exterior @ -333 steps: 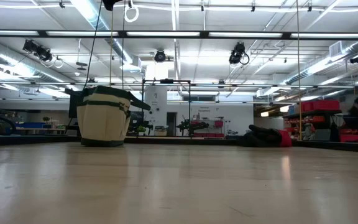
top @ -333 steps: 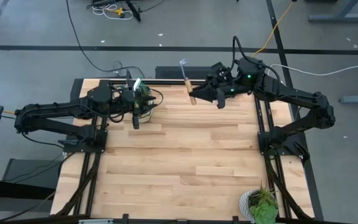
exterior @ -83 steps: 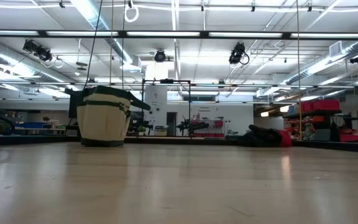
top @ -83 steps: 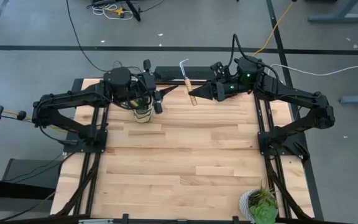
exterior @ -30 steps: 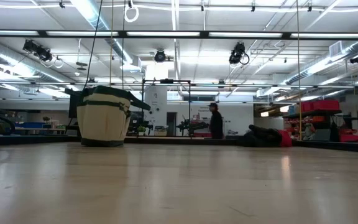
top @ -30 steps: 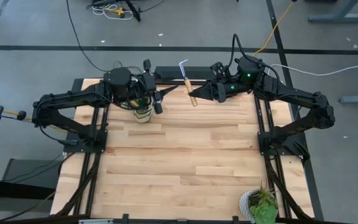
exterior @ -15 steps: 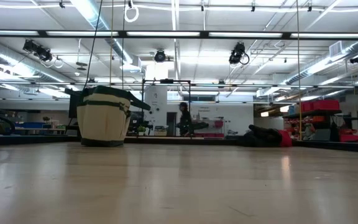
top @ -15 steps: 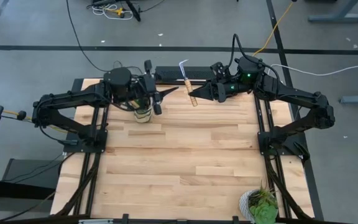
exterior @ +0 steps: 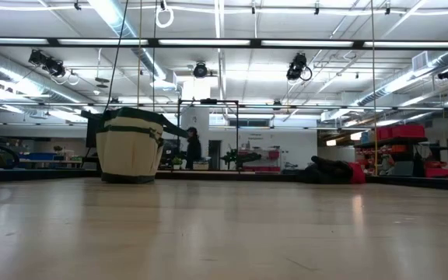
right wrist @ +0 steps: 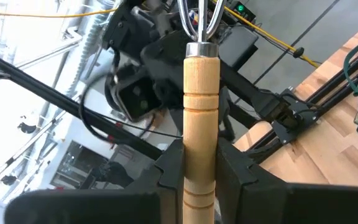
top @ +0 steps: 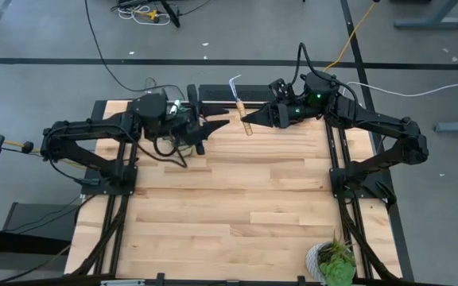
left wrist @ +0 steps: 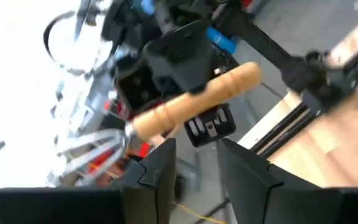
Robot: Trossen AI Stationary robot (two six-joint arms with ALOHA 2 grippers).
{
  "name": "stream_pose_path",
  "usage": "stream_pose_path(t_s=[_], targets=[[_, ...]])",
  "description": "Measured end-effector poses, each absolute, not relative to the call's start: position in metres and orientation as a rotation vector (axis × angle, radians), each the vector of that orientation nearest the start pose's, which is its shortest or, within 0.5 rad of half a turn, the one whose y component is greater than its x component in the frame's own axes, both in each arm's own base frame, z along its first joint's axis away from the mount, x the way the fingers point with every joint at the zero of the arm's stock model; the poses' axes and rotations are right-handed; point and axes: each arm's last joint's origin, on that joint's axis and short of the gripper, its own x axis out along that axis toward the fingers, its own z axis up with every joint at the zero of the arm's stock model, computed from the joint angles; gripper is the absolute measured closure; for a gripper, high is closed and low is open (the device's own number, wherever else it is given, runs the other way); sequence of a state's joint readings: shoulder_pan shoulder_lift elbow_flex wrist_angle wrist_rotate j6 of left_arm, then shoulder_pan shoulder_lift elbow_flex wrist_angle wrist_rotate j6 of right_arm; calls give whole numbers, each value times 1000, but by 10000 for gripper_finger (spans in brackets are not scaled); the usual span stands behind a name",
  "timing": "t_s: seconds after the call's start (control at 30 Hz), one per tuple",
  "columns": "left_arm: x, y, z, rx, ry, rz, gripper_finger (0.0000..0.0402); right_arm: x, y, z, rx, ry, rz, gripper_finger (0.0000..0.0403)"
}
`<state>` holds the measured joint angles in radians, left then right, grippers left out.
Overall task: Pick & Place Garden tools in Gardening bag
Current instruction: Put the brown hand rake into the gardening bag
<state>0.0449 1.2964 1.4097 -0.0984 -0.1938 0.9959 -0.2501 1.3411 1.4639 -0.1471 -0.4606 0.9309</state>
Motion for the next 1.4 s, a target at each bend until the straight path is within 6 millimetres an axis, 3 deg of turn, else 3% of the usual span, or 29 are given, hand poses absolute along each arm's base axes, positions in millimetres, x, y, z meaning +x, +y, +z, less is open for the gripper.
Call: stream_pose_path(t_s=[0.47,0.73,0.97,1.4], targets=[[281,3,447,1449,145,195,271,284,-59,446,1057,147,170,348],[281,13,448,1553,206,261,271,283,-59,443,1078,179,152,348],[296,14,437,1678,243,225,270,283,-59,442,1111,186,147,348],[312,14,429,1691,247,235,270,283,-59,438,1135,225,123,348]])
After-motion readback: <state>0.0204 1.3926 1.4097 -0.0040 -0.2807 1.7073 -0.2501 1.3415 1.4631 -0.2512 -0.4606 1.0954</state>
